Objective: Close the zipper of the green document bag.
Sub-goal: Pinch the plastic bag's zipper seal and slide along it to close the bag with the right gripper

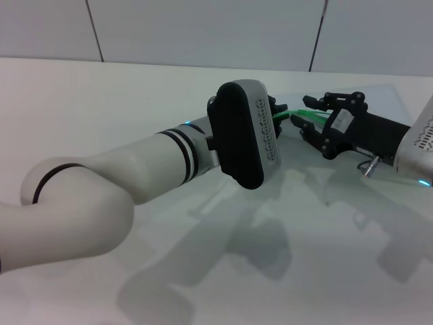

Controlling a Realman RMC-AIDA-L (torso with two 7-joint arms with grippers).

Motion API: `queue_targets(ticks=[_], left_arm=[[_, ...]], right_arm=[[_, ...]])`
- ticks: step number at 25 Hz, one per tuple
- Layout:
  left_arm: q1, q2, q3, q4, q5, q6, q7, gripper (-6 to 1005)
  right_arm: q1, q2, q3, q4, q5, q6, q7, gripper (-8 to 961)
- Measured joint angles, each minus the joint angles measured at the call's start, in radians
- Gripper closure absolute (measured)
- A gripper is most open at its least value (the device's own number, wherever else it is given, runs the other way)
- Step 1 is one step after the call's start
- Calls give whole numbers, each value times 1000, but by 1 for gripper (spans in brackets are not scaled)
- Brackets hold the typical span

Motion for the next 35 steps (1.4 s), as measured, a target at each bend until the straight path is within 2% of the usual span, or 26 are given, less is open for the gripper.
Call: queue_targets(ticks=[14,35], left_arm=[[1,0,-2,0,0,-1,3,945],[3,0,-9,0,0,-1,9,946]], right_arm=[[-5,0,-13,1,-1,10,3,673],[0,1,-25,-9,5,-35,30,722]])
